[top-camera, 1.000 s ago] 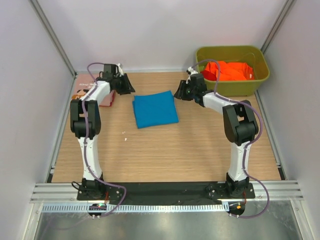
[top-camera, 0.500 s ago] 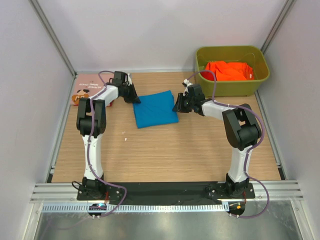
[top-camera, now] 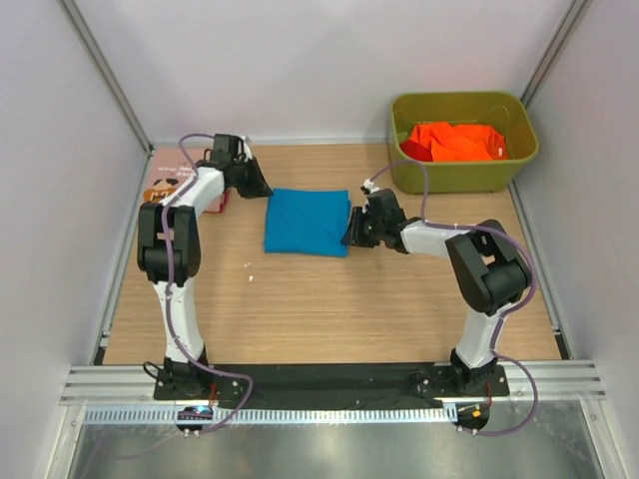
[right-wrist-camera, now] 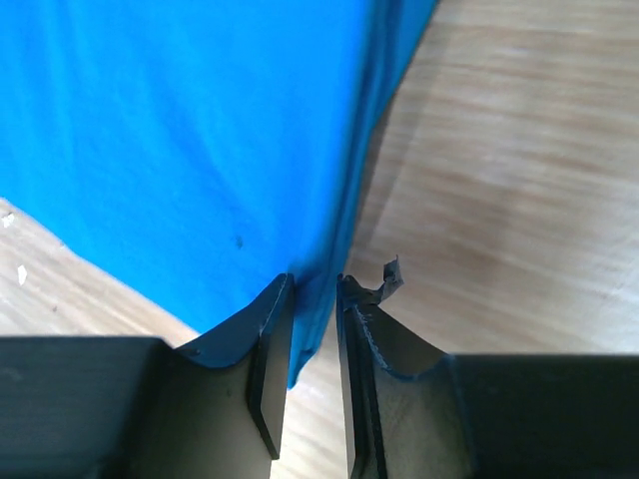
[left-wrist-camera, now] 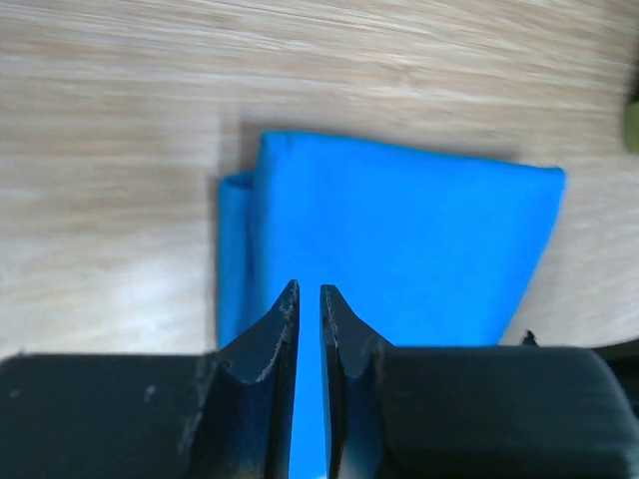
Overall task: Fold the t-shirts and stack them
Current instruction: Fold the tshirt, then neatly place the folded tshirt to the corner
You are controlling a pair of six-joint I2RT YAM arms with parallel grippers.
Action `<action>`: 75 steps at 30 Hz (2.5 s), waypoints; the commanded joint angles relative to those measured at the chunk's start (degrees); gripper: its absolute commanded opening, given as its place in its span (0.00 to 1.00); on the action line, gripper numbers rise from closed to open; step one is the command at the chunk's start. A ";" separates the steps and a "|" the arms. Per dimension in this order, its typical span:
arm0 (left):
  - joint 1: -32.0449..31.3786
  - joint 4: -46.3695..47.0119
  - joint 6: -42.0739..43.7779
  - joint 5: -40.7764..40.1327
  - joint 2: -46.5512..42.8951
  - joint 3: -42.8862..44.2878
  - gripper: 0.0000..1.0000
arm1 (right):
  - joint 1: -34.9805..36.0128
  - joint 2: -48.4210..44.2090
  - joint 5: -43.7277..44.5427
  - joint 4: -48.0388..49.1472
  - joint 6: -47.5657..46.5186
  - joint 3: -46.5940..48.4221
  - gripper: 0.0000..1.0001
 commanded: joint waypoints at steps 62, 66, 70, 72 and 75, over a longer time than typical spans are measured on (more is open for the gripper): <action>1.29 -11.54 12.08 9.65 14.44 11.24 0.47 | -1.52 -14.59 10.34 -5.77 -1.19 3.09 0.33; 1.02 -11.63 11.29 8.60 14.96 11.33 0.46 | -1.52 -14.85 10.08 -5.41 -0.83 2.64 0.33; 0.50 -12.24 11.02 8.07 15.67 12.64 0.45 | -1.52 -15.55 10.34 -5.41 -1.01 2.29 0.33; 0.32 -12.77 10.94 8.77 15.85 13.18 0.44 | -1.52 -15.73 10.52 -5.50 -1.01 1.94 0.33; 0.23 -11.90 10.32 7.99 15.23 11.69 0.39 | -1.61 -15.82 10.16 -5.41 -1.01 1.77 0.33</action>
